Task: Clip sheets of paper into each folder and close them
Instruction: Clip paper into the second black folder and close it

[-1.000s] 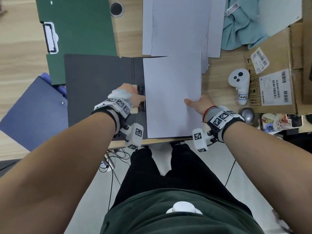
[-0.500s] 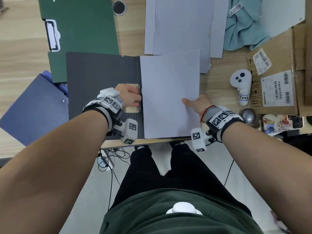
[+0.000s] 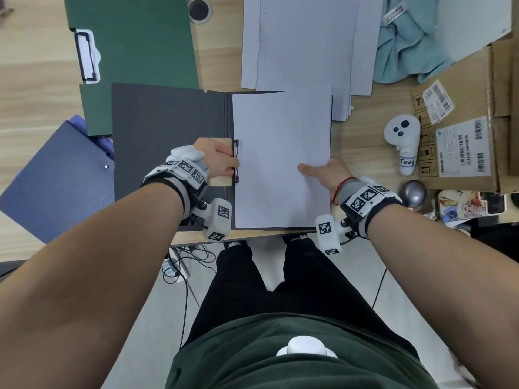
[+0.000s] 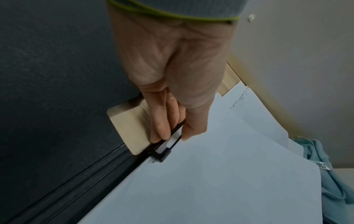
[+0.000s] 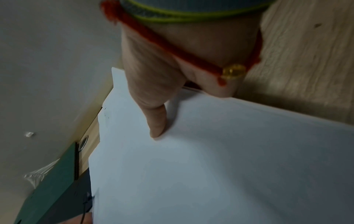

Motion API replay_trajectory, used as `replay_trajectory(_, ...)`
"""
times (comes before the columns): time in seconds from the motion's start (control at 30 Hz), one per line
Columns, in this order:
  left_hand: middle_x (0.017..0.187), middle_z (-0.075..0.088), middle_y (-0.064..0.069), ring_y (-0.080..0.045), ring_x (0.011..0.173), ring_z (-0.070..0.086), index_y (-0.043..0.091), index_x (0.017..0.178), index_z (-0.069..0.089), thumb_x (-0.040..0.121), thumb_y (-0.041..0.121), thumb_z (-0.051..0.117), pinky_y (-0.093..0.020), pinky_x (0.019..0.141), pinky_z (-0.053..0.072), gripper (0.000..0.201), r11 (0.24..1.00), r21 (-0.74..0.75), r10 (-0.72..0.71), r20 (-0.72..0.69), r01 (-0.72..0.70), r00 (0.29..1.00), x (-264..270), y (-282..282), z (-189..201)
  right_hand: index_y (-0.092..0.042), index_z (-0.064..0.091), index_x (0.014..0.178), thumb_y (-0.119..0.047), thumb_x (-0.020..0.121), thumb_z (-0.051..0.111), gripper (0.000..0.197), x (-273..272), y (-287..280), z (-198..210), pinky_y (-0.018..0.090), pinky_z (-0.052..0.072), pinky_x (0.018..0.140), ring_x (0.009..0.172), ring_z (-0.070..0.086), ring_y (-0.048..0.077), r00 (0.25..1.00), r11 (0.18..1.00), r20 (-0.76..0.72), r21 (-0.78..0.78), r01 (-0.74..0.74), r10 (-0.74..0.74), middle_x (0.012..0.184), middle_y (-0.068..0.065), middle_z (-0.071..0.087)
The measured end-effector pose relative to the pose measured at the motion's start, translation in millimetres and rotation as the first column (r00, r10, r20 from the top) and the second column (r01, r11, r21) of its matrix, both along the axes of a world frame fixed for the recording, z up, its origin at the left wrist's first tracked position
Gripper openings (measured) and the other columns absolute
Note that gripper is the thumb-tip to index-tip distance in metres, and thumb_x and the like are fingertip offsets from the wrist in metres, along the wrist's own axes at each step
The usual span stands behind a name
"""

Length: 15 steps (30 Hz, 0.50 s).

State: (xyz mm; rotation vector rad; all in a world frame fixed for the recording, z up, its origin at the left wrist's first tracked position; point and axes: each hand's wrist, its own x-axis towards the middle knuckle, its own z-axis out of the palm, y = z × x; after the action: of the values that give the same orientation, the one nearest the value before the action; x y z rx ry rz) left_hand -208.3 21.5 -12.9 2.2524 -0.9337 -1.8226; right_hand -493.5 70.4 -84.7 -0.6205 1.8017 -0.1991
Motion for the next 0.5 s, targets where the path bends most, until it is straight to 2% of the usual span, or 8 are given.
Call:
replay_trajectory(0.07, 0.097, 0.073, -0.009, -0.021, 0.082, 0.075, 0.012, 0.092, 0.072, 0.072, 0.007, 0.082, -0.034, 0.08, 0.062, 0.023, 1.0, 0.016, -0.003, 0.024, 0.003, 1.0, -1, 0, 0, -0.017, 0.062, 0.118, -0.075, 0.028, 0.086, 0.11, -5, 1, -8, 0.047, 0.053, 0.092, 0.103, 0.067, 0.022, 1.0, 1.0, 0.029, -0.007, 0.011, -0.011, 0.112, -0.003, 0.069)
replay_trajectory(0.13, 0.091, 0.074, -0.006, -0.017, 0.075, 0.075, 0.013, 0.092, 0.072, 0.067, 0.014, 0.086, -0.034, 0.078, 0.062, 0.029, 0.999, 0.019, -0.04, 0.083, 0.038, 0.996, -2, -1, -3, -0.014, 0.065, 0.116, -0.07, 0.035, 0.087, 0.101, 3, -1, 12, 0.046, 0.053, 0.093, 0.102, 0.068, 0.022, 0.999, 0.999, 0.031, -0.019, 0.03, -0.029, 0.111, -0.001, 0.071)
replay_trajectory(0.2, 0.084, 0.077, -0.002, -0.014, 0.07, 0.075, 0.019, 0.089, 0.073, 0.057, 0.027, 0.087, -0.035, 0.078, 0.061, 0.036, 0.996, 0.033, -0.082, 0.141, 0.078, 0.987, -3, -2, -6, -0.011, 0.069, 0.111, -0.06, 0.043, 0.087, 0.085, 9, -2, 22, 0.046, 0.053, 0.096, 0.1, 0.069, 0.021, 0.999, 0.999, 0.046, -0.031, 0.029, -0.028, 0.108, 0.001, 0.073)
replay_trajectory(0.23, 0.079, 0.077, 0.001, -0.015, 0.071, 0.075, 0.022, 0.086, 0.073, 0.053, 0.034, 0.086, -0.036, 0.079, 0.061, 0.037, 0.993, 0.048, -0.112, 0.178, 0.105, 0.978, -6, -2, -5, -0.011, 0.069, 0.11, -0.058, 0.044, 0.087, 0.083, 10, -2, 24, 0.045, 0.053, 0.096, 0.1, 0.069, 0.021, 0.999, 0.999, 0.042, -0.031, 0.027, -0.025, 0.107, 0.002, 0.073)
replay_trajectory(0.33, 0.077, 0.076, 0.004, -0.018, 0.073, 0.073, 0.026, 0.083, 0.071, 0.058, 0.045, 0.078, -0.033, 0.076, 0.059, 0.032, 0.968, 0.067, -0.252, 0.306, 0.243, 0.918, -15, -4, 8, -0.013, 0.066, 0.113, -0.066, 0.037, 0.088, 0.095, 6, -1, 14, 0.046, 0.052, 0.096, 0.1, 0.069, 0.021, 0.998, 0.999, 0.046, -0.026, 0.036, -0.035, 0.108, 0.0, 0.072)
replay_trajectory(0.4, 0.081, 0.075, 0.002, -0.018, 0.069, 0.068, 0.023, 0.083, 0.072, 0.064, 0.044, 0.076, -0.028, 0.07, 0.056, 0.029, 0.947, 0.066, -0.317, 0.364, 0.315, 0.876, -19, -5, 13, -0.013, 0.066, 0.114, -0.07, 0.034, 0.087, 0.1, 5, -1, 12, 0.045, 0.052, 0.096, 0.1, 0.068, 0.021, 0.999, 0.999, 0.037, -0.029, 0.028, -0.027, 0.109, -0.001, 0.072)
replay_trajectory(0.47, 0.083, 0.076, 0.001, -0.019, 0.065, 0.063, 0.02, 0.086, 0.073, 0.067, 0.041, 0.076, -0.027, 0.069, 0.053, 0.029, 0.93, 0.077, -0.357, 0.408, 0.358, 0.84, -23, -6, 14, -0.013, 0.066, 0.114, -0.068, 0.037, 0.086, 0.097, 5, -2, 9, 0.045, 0.052, 0.096, 0.1, 0.068, 0.021, 0.999, 1.0, 0.034, -0.025, 0.003, -0.002, 0.109, 0.0, 0.072)
replay_trajectory(0.5, 0.083, 0.075, 0.001, -0.019, 0.064, 0.061, 0.019, 0.088, 0.073, 0.068, 0.04, 0.076, -0.027, 0.069, 0.051, 0.029, 0.924, 0.084, -0.371, 0.423, 0.372, 0.826, -26, -7, 14, -0.012, 0.064, 0.117, -0.07, 0.035, 0.086, 0.103, 4, -2, 9, 0.045, 0.052, 0.096, 0.102, 0.067, 0.022, 1.0, 1.0, 0.025, -0.012, -0.009, 0.009, 0.11, 0.0, 0.071)
